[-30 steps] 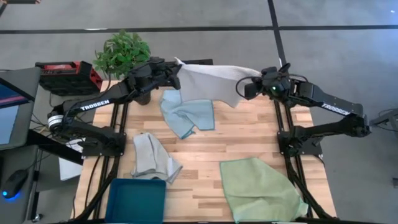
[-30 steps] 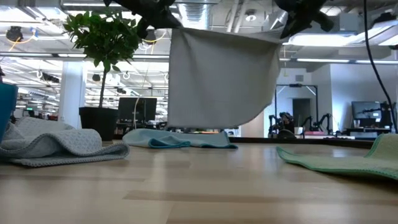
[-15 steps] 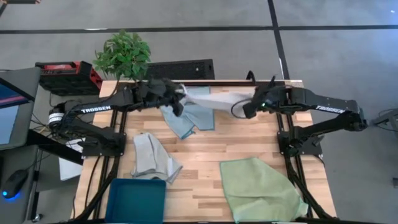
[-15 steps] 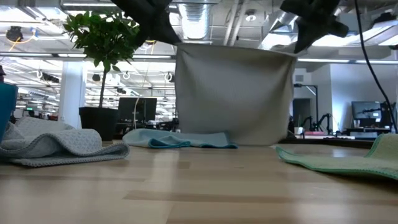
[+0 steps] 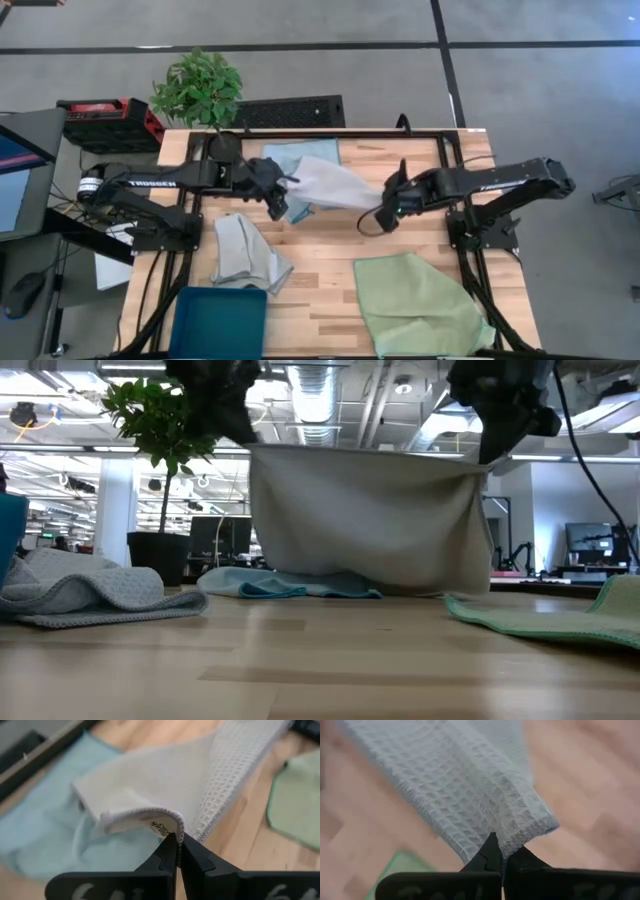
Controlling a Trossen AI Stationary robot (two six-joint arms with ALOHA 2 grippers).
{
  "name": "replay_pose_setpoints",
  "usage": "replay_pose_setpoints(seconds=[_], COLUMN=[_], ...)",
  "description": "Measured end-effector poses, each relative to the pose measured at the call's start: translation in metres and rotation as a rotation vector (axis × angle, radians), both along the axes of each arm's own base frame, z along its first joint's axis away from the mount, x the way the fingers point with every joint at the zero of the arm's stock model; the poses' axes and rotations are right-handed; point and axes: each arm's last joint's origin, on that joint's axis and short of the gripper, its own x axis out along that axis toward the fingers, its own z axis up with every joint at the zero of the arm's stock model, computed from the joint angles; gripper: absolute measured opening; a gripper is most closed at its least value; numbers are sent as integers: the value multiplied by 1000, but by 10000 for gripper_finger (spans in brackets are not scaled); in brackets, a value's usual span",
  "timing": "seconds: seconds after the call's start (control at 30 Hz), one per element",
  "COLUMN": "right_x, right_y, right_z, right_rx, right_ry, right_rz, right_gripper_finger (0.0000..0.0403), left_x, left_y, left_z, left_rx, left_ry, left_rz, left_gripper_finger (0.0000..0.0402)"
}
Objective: Fold microfiber towels
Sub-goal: Fold the gray microfiber towel
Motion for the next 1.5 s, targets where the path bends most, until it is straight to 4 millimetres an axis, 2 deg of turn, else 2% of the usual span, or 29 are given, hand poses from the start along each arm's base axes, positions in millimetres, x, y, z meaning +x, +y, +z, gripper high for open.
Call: replay_pose_setpoints(seconds=[0.4,0.63,0.83,0.97,1.13,1.4,1.5], right_x=[35,49,56,59,61,60,59], right_y=[48,63,81,83,81,68,63], right_z=[-31,-48,-54,-59,-65,-76,-80], right_rx=[176,238,305,308,248,149,118], right_ry=[15,25,-16,-11,2,83,112], right_rz=[249,299,345,308,240,82,46], right_gripper_finger=[8,8,8,8,8,8,8], left_x=[-13,-10,-5,-4,-2,13,19], left_y=[-35,-53,-62,-62,-53,-24,-12], left_z=[-17,-51,-63,-64,-63,-59,-65], left_rx=[-114,-174,-157,-119,21,148,168], left_ry=[209,340,397,396,390,299,314], left_rz=[-2,-20,-51,-37,-8,8,7], left_gripper_finger=[0,0,0,0,0,0,0])
